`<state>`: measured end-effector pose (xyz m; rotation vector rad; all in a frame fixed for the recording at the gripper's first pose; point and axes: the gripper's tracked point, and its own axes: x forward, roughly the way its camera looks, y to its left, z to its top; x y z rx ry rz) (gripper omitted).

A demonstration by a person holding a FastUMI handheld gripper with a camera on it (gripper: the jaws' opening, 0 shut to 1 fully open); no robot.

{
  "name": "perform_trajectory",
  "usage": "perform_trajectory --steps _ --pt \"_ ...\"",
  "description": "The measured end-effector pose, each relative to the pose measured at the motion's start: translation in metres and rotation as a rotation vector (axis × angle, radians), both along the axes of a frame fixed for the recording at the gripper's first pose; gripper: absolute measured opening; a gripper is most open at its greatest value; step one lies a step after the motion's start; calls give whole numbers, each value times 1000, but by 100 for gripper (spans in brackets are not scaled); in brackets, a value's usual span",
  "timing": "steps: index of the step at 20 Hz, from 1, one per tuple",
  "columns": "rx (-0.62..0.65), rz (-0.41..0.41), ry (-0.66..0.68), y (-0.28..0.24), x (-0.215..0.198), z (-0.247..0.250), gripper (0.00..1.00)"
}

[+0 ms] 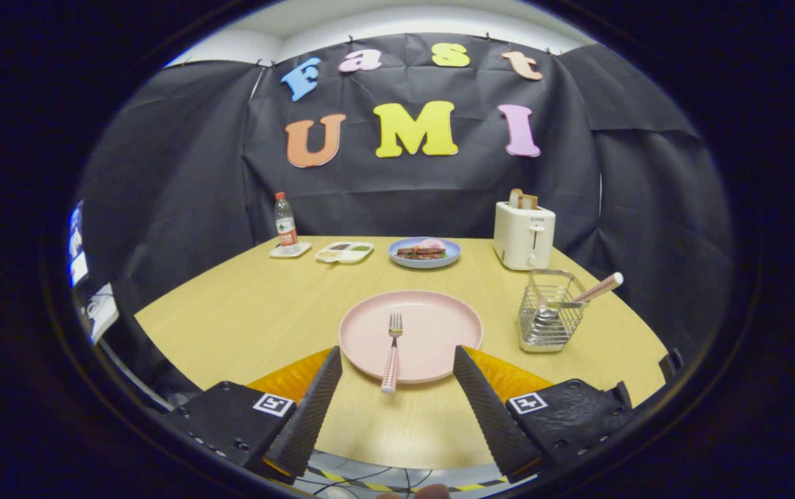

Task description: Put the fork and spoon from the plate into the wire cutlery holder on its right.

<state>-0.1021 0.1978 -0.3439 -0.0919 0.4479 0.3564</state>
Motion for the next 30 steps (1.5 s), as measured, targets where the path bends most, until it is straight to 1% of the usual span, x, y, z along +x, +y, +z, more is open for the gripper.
perform_trajectory --steps 3,6,9,13,15,17,19,20,21,23,24,27,30 --pt "-29 12 -38 9 7 -24 96" --pt "-37 -19 -14 8 15 -49 84" --pt "-9 -38 14 10 15 -54 72" --pt "-32 -64 -2 10 20 -58 40" --pt "-29 -65 22 14 21 -65 32" --pt "-36 -87 18 7 26 -67 31" --pt "-37 -87 27 9 27 -65 14" --pt "-43 -93 24 6 24 -63 14" --pt "-43 -92 33 7 25 -63 6" --pt "-36 -86 42 8 29 -58 6" --pt "-31 -78 46 7 30 -53 1" --pt "-27 -57 45 7 32 -33 0" --pt "-37 -54 35 -1 35 -8 0"
